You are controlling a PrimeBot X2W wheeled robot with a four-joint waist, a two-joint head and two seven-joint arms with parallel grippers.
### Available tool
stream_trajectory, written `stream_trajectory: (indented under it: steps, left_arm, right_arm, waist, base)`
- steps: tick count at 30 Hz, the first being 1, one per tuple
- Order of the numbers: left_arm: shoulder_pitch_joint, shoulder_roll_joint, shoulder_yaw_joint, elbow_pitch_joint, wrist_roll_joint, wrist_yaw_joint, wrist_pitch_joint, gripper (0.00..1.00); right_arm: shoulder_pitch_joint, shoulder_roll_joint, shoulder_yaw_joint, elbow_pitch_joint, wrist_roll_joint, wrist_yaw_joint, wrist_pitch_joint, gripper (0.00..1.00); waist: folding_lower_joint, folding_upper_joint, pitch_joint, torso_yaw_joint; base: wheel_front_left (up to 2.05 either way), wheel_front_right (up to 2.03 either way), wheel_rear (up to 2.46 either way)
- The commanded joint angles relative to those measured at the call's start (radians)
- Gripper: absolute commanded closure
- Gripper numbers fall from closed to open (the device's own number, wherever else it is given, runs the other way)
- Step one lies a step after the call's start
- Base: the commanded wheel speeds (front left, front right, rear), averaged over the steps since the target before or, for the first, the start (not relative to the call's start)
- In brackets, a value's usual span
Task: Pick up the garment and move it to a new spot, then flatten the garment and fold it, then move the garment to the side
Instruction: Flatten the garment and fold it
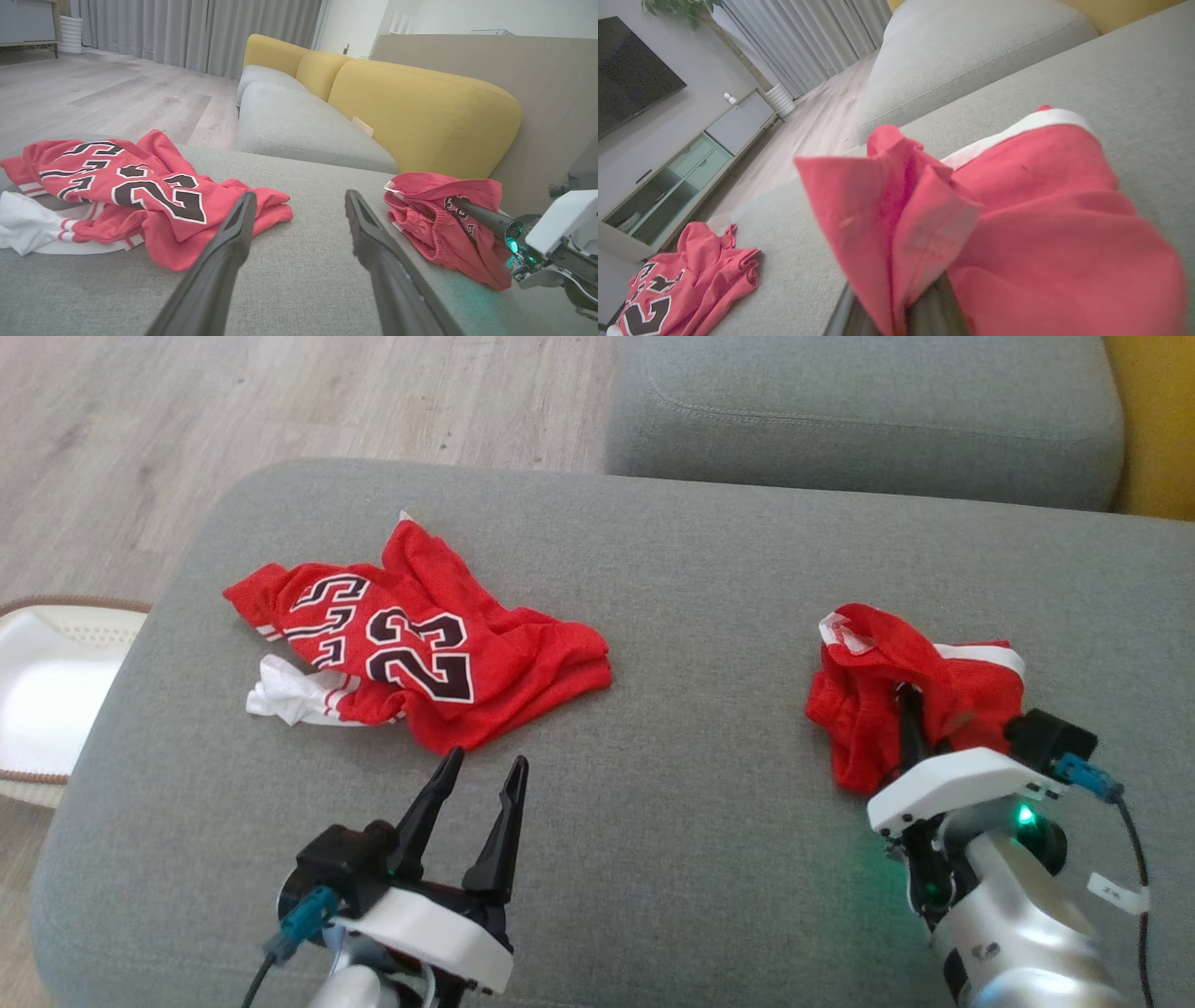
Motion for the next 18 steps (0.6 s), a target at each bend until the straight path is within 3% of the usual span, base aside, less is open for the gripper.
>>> stream_trajectory:
  steps: [1,8,9,10,11,18]
  left_arm:
    - [-0.024,0.000,0.038,-0.033,0.010,0.000,-0.008,0.00]
    - [-0.024,0.000,0.034,-0.029,0.008,0.003,-0.008,0.00]
    - [-0.025,0.000,0.033,-0.028,0.007,0.004,-0.008,0.00]
    - [-0.025,0.000,0.033,-0.028,0.007,0.004,-0.008,0.00]
    - [-0.025,0.000,0.032,-0.028,0.007,0.005,-0.008,0.00]
    - [-0.025,0.000,0.032,-0.029,0.001,0.009,-0.008,0.00]
  right_arm:
    - [-0.039,0.001,0.033,-0.042,-0.004,-0.001,0.001,1.00]
    - [-0.013,-0.007,0.107,-0.072,-0.005,-0.001,0.026,1.00]
    - [-0.012,-0.010,0.121,-0.073,-0.010,-0.001,0.030,0.83]
    - [-0.011,-0.014,0.136,-0.074,-0.019,-0.001,0.030,0.13]
    - [-0.010,-0.016,0.149,-0.072,-0.025,-0.001,0.033,0.00]
    - [0.000,-0.032,0.300,-0.085,-0.105,-0.001,0.031,0.00]
  waist:
    - [0.0000,-0.0001,0.001,0.002]
    - [0.0000,-0.0001,0.005,0.005]
    - [0.0000,-0.0001,0.005,0.004]
    - [0.0000,-0.0001,0.005,0.004]
    - [0.0000,-0.0001,0.006,0.003]
    - [0.0000,-0.0001,0.009,-0.011]
  base:
    - [0.00,0.00,0.00]
    - [0.00,0.00,0.00]
    - [0.00,0.00,0.00]
    - [0.00,0.00,0.00]
    - [0.00,0.00,0.00]
    - [0.00,0.00,0.00]
